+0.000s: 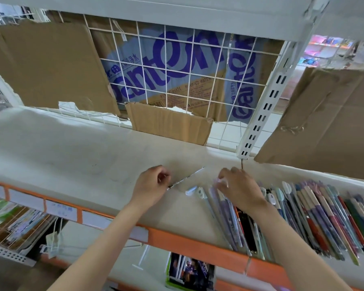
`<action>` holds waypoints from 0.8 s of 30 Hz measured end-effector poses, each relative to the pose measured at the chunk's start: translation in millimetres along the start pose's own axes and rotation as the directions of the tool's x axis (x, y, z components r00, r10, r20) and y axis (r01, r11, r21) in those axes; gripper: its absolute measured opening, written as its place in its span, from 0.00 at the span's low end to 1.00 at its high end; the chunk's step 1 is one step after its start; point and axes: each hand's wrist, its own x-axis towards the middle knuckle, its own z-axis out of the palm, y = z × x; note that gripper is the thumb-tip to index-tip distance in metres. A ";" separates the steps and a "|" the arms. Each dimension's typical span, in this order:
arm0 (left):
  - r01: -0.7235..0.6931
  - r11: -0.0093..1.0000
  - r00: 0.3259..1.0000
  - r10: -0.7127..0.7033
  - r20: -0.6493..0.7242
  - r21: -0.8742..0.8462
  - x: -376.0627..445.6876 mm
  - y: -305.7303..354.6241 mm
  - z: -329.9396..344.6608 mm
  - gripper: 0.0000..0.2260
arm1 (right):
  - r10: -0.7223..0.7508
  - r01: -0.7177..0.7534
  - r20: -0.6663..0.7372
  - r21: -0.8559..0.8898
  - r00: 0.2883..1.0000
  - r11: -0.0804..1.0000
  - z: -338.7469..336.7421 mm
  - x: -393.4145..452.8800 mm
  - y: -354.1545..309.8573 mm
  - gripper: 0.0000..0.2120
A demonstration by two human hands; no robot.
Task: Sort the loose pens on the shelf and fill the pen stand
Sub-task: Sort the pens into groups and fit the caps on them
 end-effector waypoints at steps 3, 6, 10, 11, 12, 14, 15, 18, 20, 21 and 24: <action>-0.040 0.996 0.999 0.037 0.033 0.078 11.4 1.1 9.6 0.03 | -0.038 0.035 -0.043 -0.083 0.998 0.996 9.6 -0.6 -12.2 0.15; -0.065 0.988 0.996 0.054 0.077 0.142 18.8 8.1 19.0 0.07 | -0.202 0.192 -0.104 -0.103 0.974 0.976 25.7 0.7 -31.3 0.14; -0.108 0.962 0.987 0.074 0.143 0.249 23.5 12.5 25.4 0.06 | -0.353 0.342 -0.188 -0.090 0.917 0.936 46.4 6.0 -44.6 0.07; -0.115 0.960 0.985 0.078 0.151 0.255 23.5 11.5 24.8 0.05 | -0.366 0.357 -0.202 -0.082 0.908 0.931 48.1 6.4 -43.9 0.05; -0.123 0.959 0.984 0.083 0.160 0.257 22.8 9.4 23.5 0.05 | -0.382 0.373 -0.190 -0.084 0.904 0.924 49.5 7.1 -41.1 0.04; -0.124 0.964 0.984 0.089 0.157 0.237 19.3 5.4 17.7 0.05 | -0.391 0.386 -0.147 -0.060 0.909 0.920 48.5 7.0 -36.7 0.06; -0.111 0.973 0.986 0.083 0.144 0.204 16.3 4.1 13.7 0.04 | -0.380 0.382 -0.136 -0.011 0.915 0.924 46.6 7.0 -34.1 0.07; -0.070 0.997 0.990 0.064 0.125 0.037 1.5 1.5 -0.4 0.02 | -0.181 0.225 -0.147 0.400 0.973 0.888 32.5 4.2 -30.1 0.06; -0.084 0.995 0.988 0.090 0.124 -0.048 -10.8 1.4 -8.6 0.03 | -0.033 0.056 -0.045 0.742 0.998 0.668 21.3 2.9 -28.0 0.10; -0.098 0.993 0.986 0.106 0.130 -0.068 -16.1 1.3 -12.0 0.05 | 0.008 -0.007 0.004 0.861 1.000 0.508 18.5 3.0 -26.8 0.10; -0.118 0.988 0.979 0.133 0.155 -0.104 -26.6 0.7 -17.5 0.09 | 0.144 -0.065 0.038 0.979 0.989 0.191 14.8 1.9 -26.0 0.09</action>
